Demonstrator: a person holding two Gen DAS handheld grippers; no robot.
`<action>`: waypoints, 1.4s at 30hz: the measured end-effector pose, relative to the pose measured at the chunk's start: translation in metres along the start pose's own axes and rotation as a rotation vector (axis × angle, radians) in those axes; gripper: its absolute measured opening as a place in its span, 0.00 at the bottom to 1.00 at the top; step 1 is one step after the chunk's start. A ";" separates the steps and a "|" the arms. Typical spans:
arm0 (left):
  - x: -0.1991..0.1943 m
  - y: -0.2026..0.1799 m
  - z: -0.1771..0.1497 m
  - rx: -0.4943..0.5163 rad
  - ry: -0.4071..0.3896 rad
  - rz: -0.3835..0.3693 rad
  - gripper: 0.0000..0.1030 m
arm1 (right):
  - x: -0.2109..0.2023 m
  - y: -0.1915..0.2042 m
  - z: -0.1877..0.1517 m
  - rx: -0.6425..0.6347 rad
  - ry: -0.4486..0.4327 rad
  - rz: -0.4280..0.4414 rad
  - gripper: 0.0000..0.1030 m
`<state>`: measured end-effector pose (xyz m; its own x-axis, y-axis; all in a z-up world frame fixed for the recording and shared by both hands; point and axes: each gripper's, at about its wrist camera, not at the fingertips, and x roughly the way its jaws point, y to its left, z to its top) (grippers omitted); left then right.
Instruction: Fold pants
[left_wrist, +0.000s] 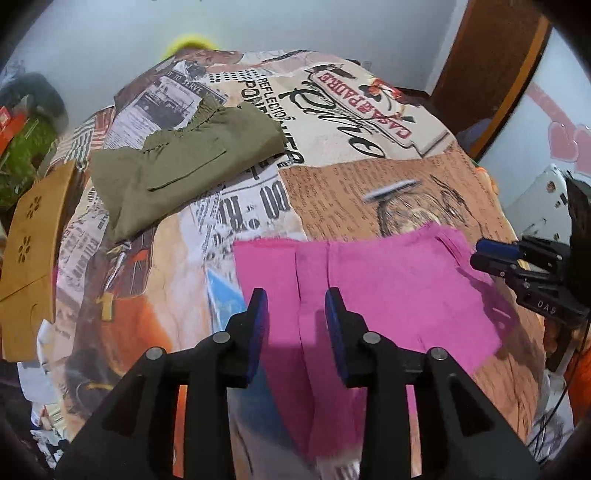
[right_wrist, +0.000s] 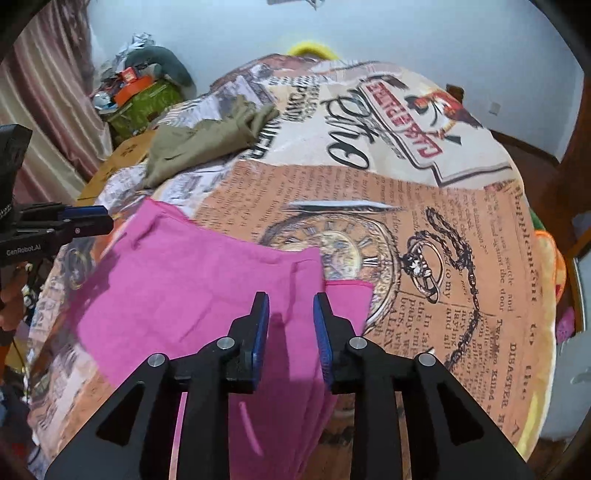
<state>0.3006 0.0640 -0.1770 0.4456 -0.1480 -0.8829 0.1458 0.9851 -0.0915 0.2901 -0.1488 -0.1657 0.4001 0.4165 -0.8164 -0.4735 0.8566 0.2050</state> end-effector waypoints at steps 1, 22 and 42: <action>-0.003 -0.002 -0.005 0.011 0.004 -0.004 0.32 | -0.006 0.007 -0.002 -0.012 -0.005 0.012 0.27; 0.000 0.047 -0.093 -0.096 0.082 0.115 0.51 | -0.019 0.006 -0.061 0.005 0.042 -0.041 0.37; -0.009 0.006 -0.032 -0.081 -0.052 -0.017 0.63 | -0.033 -0.005 -0.040 0.067 -0.056 -0.029 0.51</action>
<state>0.2688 0.0744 -0.1846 0.4889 -0.1669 -0.8562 0.0827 0.9860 -0.1450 0.2477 -0.1793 -0.1610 0.4571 0.4058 -0.7914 -0.4084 0.8863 0.2186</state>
